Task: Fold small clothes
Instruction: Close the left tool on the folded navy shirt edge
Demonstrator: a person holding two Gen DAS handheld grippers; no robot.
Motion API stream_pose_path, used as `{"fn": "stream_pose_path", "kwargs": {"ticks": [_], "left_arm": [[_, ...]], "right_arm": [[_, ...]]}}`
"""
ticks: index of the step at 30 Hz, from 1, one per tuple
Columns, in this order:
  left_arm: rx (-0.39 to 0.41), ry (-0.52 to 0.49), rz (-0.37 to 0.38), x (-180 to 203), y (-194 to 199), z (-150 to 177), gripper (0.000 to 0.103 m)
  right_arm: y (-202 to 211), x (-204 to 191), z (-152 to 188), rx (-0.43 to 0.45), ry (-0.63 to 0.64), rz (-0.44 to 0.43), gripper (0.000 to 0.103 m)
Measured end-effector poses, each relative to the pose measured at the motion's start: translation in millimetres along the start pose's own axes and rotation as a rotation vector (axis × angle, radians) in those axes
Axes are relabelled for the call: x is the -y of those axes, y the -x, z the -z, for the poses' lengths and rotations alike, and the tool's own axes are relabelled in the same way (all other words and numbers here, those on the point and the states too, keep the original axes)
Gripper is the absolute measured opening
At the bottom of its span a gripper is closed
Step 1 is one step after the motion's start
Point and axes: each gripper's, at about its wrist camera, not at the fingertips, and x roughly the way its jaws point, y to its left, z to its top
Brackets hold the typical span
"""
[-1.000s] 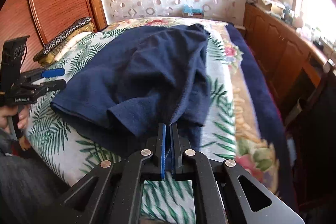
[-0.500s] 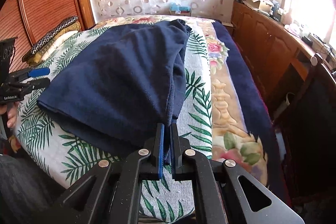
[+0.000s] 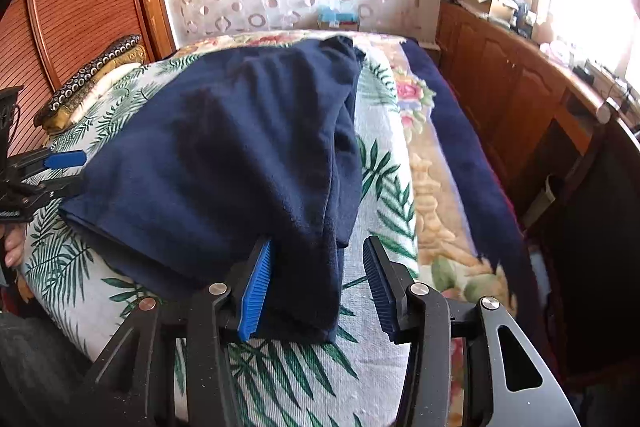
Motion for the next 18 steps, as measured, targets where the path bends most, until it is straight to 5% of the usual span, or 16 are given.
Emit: {"fn": "stream_pose_path", "kwargs": {"ticks": [7, 16, 18], "left_arm": [[-0.023, 0.0, 0.021, -0.6, 3.3, 7.3, 0.046], [-0.058, -0.006, 0.047, 0.3, -4.4, 9.7, 0.044], [-0.061, -0.009, 0.072, 0.8, -5.4, 9.6, 0.027]], "right_arm": [[-7.5, -0.3, 2.9, -0.012, -0.012, -0.005, 0.05], [1.1, -11.5, 7.4, -0.019, 0.034, -0.026, 0.051], [1.2, -10.4, 7.9, -0.016, 0.031, -0.033, 0.041]]}}
